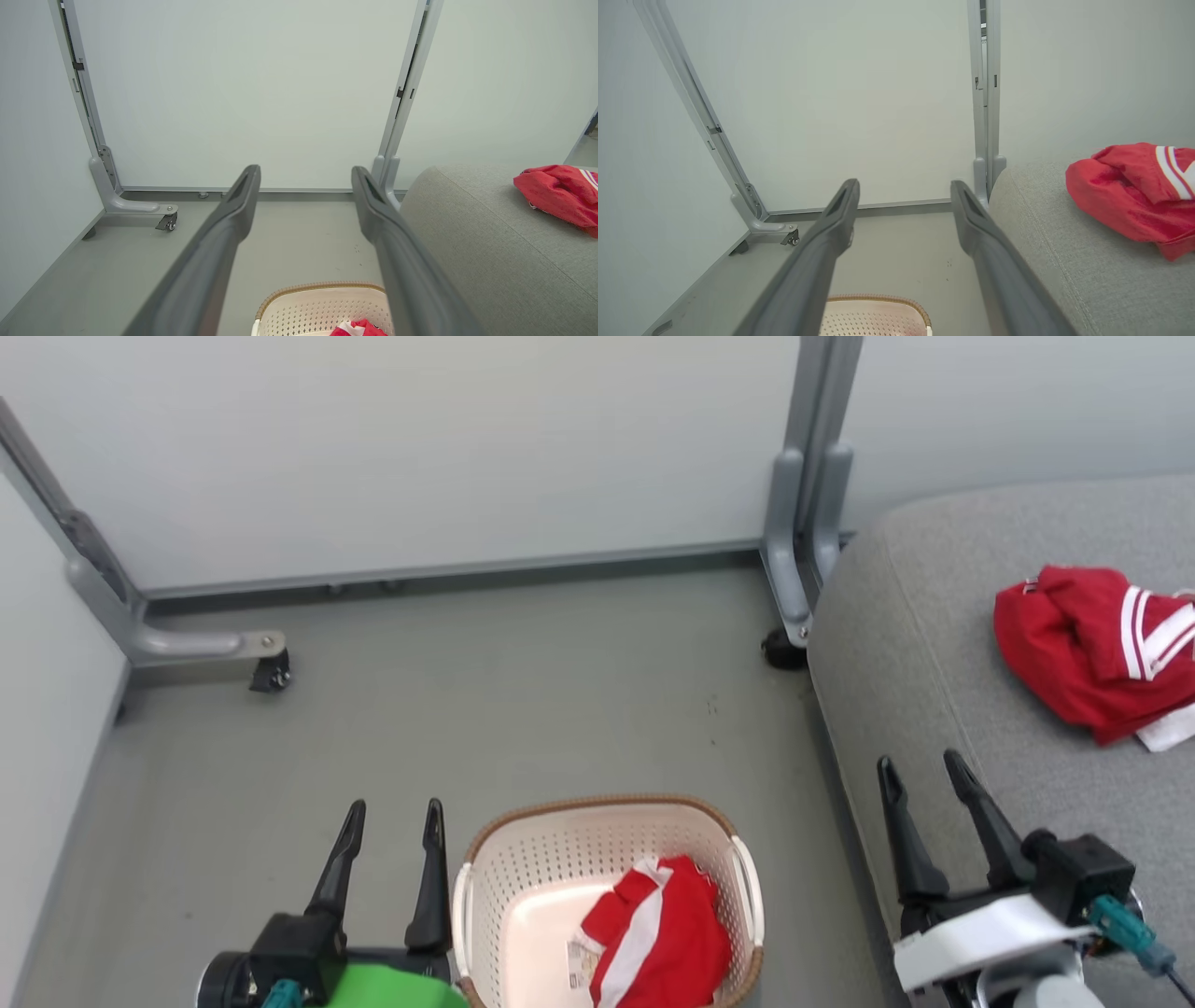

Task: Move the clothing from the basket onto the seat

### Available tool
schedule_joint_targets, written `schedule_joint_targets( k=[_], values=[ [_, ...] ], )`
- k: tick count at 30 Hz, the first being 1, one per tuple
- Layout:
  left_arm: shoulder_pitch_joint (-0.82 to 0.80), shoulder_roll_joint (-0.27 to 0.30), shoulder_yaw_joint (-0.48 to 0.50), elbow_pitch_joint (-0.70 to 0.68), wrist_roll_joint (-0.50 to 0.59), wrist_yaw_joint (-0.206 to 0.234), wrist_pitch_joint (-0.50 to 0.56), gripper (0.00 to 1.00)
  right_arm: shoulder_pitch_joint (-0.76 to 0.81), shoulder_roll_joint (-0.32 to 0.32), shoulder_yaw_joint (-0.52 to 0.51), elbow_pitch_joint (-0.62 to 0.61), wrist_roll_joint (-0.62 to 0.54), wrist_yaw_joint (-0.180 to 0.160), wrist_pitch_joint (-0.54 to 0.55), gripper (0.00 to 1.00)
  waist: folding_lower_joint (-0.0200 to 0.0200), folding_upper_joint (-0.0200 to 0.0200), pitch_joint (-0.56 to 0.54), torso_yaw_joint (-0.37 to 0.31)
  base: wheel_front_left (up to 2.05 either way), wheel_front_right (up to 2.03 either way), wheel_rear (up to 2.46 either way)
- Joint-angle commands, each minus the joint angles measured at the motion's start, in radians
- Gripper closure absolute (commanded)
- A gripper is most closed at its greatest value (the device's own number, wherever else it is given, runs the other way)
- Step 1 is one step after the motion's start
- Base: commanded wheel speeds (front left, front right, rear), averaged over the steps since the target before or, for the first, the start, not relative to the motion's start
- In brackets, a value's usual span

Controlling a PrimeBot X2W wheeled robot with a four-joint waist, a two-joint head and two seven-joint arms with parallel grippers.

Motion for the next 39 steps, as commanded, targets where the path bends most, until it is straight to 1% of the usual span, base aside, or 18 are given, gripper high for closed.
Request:
schedule_joint_targets(
  k=[1, 6, 13, 20, 39],
  values=[
    [0.036, 0.000, 0.007, -0.009, 0.008, -0.009, 0.000, 0.00, 0.033, 0.002, -0.012, -0.003, -0.007, -0.001, -0.003, 0.00, 0.0001, -0.0001, -0.073, 0.049, 0.00, 0.00, 0.00],
    [0.093, -0.001, 0.028, -0.018, 0.037, -0.033, 0.000, 0.00, 0.101, 0.020, -0.015, -0.001, -0.049, -0.001, -0.003, 0.00, 0.0001, -0.0001, -0.098, 0.051, 0.00, 0.00, 0.00],
    [0.123, -0.002, 0.024, -0.013, 0.027, -0.027, 0.000, 0.00, 0.146, 0.029, 0.000, 0.010, -0.076, -0.001, -0.003, 0.00, 0.0001, -0.0001, -0.105, 0.046, 0.00, 0.00, 0.00],
    [0.109, -0.002, 0.023, -0.005, 0.039, -0.031, 0.000, 0.00, 0.126, 0.036, -0.010, 0.012, -0.060, -0.001, -0.003, 0.00, 0.0001, -0.0001, -0.103, 0.037, 0.00, 0.00, 0.00],
    [0.102, -0.002, 0.018, -0.001, 0.051, -0.031, 0.000, 0.00, 0.133, 0.034, 0.011, 0.018, -0.061, -0.001, -0.003, 0.00, 0.0001, -0.0001, -0.101, 0.017, 0.00, 0.00, 0.00]
  ],
)
